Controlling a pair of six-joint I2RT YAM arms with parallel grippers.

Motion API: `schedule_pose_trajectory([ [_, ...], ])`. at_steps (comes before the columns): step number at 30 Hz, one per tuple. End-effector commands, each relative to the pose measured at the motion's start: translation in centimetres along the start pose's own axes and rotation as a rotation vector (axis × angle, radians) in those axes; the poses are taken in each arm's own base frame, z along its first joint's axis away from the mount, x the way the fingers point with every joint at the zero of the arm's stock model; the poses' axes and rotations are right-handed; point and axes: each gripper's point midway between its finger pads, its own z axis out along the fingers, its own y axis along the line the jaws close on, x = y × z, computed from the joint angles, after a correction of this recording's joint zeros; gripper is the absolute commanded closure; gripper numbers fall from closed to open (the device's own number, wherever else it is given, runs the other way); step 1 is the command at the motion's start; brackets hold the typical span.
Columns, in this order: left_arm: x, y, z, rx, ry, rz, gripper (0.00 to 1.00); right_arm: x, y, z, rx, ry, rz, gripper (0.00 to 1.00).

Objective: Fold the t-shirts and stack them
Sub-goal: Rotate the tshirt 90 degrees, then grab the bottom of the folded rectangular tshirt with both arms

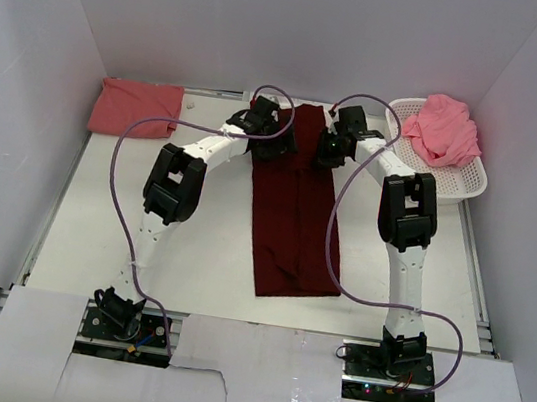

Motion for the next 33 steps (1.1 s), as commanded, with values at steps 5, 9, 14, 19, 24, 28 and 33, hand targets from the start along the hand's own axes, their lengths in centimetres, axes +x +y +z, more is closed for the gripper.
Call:
schedule_pose_trajectory([
  [5, 2.9, 3.0, 2.1, -0.057, 0.111, 0.030, 0.02, -2.1, 1.2, -2.6, -0.059, -0.087, -0.069, 0.60],
  [9, 0.3, 0.9, 0.8, -0.015, 0.053, 0.054, 0.02, -3.5, 3.4, -7.2, -0.101, -0.161, -0.116, 0.58],
  [14, -2.1, -0.6, -0.5, 0.019, 0.005, 0.083, 0.02, 0.3, 6.0, -11.8, -0.161, -0.141, -0.124, 0.56],
  [19, -2.6, -1.5, -1.9, 0.048, 0.007, 0.097, 0.02, 11.5, 8.0, -13.9, -0.170, 0.041, -0.114, 0.55],
  [24, -2.7, -1.7, -2.2, 0.057, 0.008, 0.102, 0.02, 21.3, 9.2, -14.2, -0.225, 0.207, -0.070, 0.54],
  [28, -2.6, -1.5, -2.2, 0.050, 0.007, 0.109, 0.02, 26.1, 9.6, -15.1, -0.240, 0.270, -0.067, 0.54],
  [33, -2.3, -1.5, -2.0, 0.052, 0.017, 0.105, 0.02, 28.1, 9.9, -16.1, -0.262, 0.267, -0.053, 0.54],
])
